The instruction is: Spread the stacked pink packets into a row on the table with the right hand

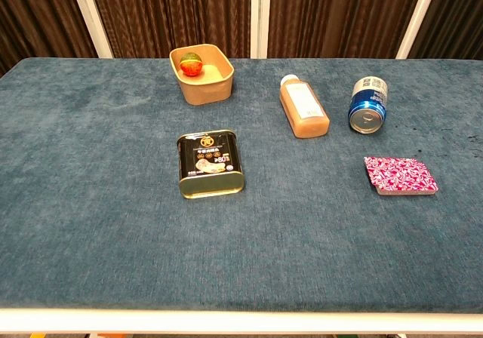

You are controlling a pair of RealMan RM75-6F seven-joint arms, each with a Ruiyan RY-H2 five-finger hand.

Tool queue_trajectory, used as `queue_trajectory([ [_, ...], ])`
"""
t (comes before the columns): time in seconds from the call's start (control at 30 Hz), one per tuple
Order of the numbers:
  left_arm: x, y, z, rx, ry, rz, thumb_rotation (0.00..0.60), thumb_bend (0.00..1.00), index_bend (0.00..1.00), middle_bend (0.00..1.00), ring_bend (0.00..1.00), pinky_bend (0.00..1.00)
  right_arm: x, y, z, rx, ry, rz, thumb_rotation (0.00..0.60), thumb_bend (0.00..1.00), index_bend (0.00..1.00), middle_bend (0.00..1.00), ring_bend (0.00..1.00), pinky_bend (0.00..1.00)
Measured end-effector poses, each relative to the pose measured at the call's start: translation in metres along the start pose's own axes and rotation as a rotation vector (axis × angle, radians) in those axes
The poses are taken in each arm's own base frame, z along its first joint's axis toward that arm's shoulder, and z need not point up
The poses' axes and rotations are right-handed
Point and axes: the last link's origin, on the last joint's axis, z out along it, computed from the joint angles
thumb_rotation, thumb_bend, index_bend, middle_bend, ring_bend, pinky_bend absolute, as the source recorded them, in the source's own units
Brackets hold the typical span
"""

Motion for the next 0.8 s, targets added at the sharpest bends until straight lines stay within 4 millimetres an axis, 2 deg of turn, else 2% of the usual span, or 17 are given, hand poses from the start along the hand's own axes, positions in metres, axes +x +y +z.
queue_trajectory([
  [0.8,0.0005,0.0016,-0.0019,-0.004,-0.009,-0.013,0.600,0.00,0.19,0.16,0.07,0.16,0.0032,-0.0041,-0.0001,0.012,-0.004,-0.006,0.600,0.16,0.00,0.00,0.00,0.00],
])
